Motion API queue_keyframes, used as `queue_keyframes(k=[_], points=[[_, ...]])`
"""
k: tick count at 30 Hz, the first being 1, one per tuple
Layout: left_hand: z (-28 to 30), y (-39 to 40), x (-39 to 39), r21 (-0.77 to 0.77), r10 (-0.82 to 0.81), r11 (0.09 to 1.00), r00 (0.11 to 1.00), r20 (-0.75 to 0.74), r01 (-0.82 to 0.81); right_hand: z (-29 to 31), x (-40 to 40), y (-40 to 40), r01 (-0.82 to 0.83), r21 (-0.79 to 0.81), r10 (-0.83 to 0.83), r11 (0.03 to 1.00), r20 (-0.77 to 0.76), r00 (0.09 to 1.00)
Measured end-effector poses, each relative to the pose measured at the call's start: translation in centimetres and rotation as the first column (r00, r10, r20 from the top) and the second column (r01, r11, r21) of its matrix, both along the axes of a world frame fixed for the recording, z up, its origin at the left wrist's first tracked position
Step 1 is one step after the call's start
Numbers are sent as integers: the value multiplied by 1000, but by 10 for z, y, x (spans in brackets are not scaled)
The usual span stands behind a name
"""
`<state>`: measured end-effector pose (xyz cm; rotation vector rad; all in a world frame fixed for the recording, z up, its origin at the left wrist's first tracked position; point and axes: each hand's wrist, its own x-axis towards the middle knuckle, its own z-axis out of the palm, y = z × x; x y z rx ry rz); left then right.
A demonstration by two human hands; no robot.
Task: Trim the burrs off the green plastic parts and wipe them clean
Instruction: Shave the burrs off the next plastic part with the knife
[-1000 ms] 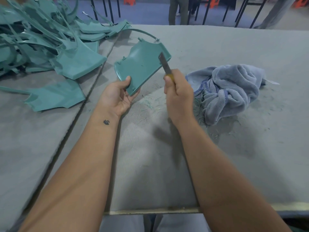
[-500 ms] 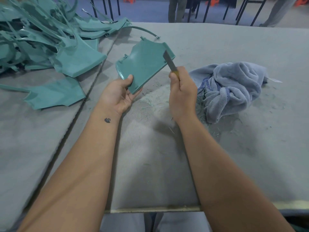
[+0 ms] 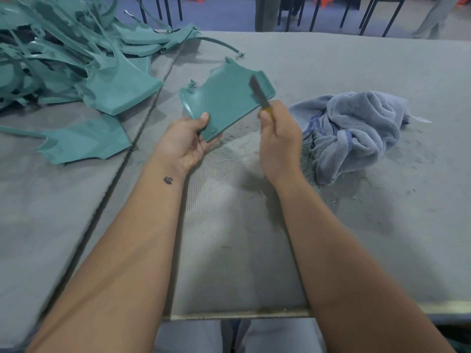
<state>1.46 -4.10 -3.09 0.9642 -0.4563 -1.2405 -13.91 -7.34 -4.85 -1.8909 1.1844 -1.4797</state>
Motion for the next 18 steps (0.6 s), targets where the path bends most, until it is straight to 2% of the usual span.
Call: queue_keyframes(k=[4,7,10,13,15,16,18], points=[[-1,0,-1,4,-23,1000,998,51,23,3,-10,-11,63,196,-117,979,279,953],[-1,0,-2,-16,-15,1000,998,54,16,8,-13,-14,67,250,-178,966,454,873],[0,1,-6,-44,4,999,983,184,4,10,-12,-13,32,279,-168,960,477,863],[5,2,-6,-156,170,980,914,369,-120,11,-11,-12,-25,322,-136,946,467,874],[7,3,-3,-301,327,932,826,460,-201,13,-11,-12,-68,343,-118,937,494,861],[8,4,-1,-351,405,906,733,547,-238,14,-11,-11,-93,349,-106,932,509,854],[5,5,5,-402,484,875,439,757,-270,15,-11,-9,-153,365,-71,918,532,844]])
